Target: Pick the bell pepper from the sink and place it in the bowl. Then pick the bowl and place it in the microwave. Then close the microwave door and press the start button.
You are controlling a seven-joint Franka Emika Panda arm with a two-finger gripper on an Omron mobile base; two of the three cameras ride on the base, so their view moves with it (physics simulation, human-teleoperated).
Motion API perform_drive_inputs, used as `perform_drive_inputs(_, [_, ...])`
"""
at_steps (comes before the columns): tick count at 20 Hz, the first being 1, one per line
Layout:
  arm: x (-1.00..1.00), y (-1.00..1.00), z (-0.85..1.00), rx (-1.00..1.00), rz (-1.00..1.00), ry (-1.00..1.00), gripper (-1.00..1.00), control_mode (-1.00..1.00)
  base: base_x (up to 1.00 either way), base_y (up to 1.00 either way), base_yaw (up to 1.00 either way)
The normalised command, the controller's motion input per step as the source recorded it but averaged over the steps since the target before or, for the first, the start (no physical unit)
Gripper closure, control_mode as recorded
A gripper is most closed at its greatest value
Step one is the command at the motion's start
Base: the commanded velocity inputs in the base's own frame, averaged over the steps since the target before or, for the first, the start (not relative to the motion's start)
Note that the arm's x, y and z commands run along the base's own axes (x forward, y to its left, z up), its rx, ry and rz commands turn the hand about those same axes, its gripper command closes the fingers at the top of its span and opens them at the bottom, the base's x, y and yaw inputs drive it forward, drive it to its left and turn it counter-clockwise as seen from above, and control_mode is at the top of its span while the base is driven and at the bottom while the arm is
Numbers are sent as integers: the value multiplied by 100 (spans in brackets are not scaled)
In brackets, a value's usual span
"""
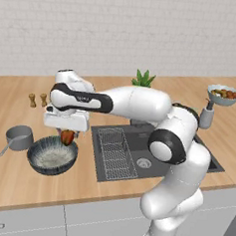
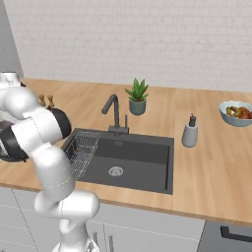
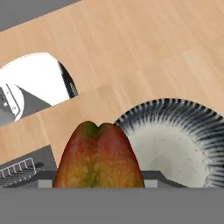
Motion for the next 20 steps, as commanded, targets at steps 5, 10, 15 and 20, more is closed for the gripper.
perform_drive_inputs(5, [21, 51, -29, -3, -3, 0, 100, -100, 0, 0, 0])
perform_drive_inputs(10, [8, 12, -33, -4, -1, 0, 100, -100, 0, 0, 0])
perform_drive_inputs(15, [15, 28, -42, -5, 0, 0, 100, -100, 0, 0, 0])
perform_drive_inputs(20, [19, 15, -38, -2, 0, 0, 100, -100, 0, 0, 0])
